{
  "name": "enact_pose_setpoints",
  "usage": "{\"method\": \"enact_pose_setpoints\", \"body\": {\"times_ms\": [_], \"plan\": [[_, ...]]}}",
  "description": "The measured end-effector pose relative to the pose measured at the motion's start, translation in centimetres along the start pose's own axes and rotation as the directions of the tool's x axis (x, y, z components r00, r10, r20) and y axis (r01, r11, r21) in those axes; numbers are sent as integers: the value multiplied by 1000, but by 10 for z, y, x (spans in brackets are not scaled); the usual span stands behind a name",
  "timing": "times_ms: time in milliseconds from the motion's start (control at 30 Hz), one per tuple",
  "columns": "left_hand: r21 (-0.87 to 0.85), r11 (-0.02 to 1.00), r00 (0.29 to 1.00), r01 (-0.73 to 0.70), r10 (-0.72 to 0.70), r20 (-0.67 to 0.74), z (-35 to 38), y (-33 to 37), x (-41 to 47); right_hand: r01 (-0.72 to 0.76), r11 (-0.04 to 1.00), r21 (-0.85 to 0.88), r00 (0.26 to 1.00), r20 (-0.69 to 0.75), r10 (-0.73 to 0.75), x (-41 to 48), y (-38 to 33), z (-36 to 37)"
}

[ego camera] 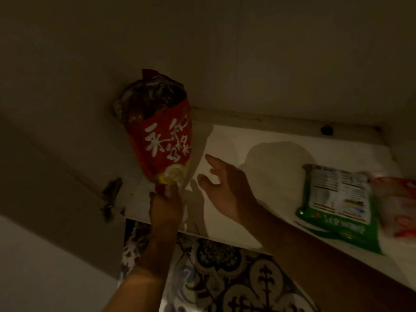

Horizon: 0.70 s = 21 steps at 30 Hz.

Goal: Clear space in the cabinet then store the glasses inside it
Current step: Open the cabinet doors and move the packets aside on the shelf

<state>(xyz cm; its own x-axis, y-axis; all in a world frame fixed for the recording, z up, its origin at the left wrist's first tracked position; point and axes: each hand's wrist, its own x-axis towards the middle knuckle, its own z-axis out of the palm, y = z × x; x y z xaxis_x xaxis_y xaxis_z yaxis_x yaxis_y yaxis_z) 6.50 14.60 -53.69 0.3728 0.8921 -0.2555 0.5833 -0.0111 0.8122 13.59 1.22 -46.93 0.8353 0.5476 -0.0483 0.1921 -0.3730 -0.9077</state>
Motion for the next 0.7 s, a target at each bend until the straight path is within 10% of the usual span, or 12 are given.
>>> {"method": "enact_pose_setpoints", "body": {"times_ms": [200, 367, 700], "plan": [[167, 978, 943, -128, 68, 326, 80, 4, -87, -234, 938, -255, 964, -186, 190, -39, 93, -97], [72, 920, 762, -385, 273, 587, 146, 34, -141, -417, 879, -232, 871, -377, 314, -73, 151, -172], [135, 828, 628, -544, 295, 720, 223, 47, -174, -499, 863, -81, 799, -428, 422, -119, 213, -233]]}}
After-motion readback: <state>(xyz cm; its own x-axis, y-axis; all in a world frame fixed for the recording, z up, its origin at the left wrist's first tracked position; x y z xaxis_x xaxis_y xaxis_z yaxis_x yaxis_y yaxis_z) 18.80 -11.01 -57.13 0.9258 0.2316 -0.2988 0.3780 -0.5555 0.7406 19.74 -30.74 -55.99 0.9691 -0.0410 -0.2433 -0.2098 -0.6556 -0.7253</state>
